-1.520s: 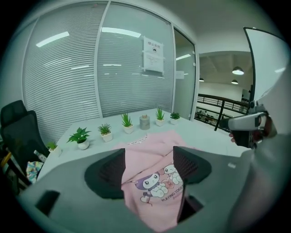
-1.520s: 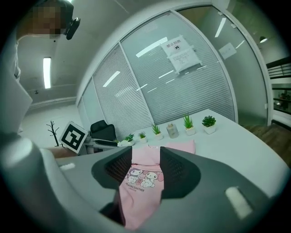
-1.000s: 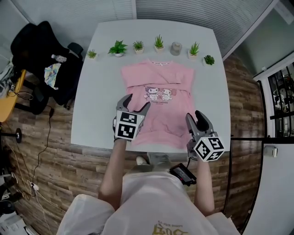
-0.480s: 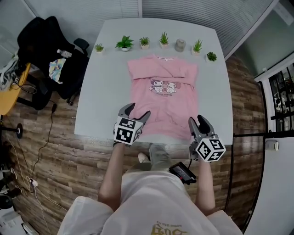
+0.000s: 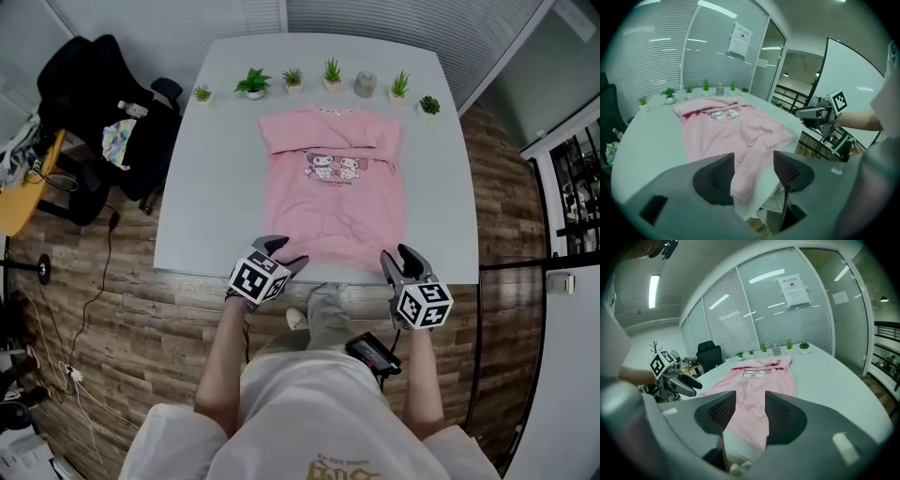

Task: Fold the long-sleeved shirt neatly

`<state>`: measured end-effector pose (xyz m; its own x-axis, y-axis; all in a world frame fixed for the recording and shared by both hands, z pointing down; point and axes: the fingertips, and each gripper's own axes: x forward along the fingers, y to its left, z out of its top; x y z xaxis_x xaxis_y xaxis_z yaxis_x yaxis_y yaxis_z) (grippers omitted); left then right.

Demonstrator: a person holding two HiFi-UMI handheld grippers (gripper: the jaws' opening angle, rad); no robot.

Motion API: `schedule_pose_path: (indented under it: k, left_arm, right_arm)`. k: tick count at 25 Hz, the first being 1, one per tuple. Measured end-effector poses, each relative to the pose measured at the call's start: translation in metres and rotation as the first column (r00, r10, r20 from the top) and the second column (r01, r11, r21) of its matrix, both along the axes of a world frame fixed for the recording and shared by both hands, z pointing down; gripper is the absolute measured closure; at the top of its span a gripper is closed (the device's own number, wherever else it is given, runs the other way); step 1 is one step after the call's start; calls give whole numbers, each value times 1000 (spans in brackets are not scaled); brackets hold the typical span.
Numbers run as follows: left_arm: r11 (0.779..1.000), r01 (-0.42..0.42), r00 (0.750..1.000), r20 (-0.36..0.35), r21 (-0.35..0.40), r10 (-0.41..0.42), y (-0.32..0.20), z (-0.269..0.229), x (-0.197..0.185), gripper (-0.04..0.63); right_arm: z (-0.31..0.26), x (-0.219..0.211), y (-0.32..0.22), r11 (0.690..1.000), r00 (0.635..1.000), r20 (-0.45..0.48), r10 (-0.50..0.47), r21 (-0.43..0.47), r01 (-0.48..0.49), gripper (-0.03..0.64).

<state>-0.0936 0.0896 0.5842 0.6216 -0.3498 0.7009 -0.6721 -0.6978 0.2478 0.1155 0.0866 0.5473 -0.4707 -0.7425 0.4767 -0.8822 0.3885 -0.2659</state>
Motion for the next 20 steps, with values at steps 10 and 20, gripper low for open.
schedule_pose_path:
  k: [10,20]
  left_arm:
    - [996,-51,994,95,-68,57,26,33,-7,344]
    - [992,-71,974,205,-107,92,29,61,-18,350]
  right_arm:
    - [57,-1,33,985,987,-98,-125,-133,111,426]
    - [94,-7,38,944,934,-230,-275,-246,218,407]
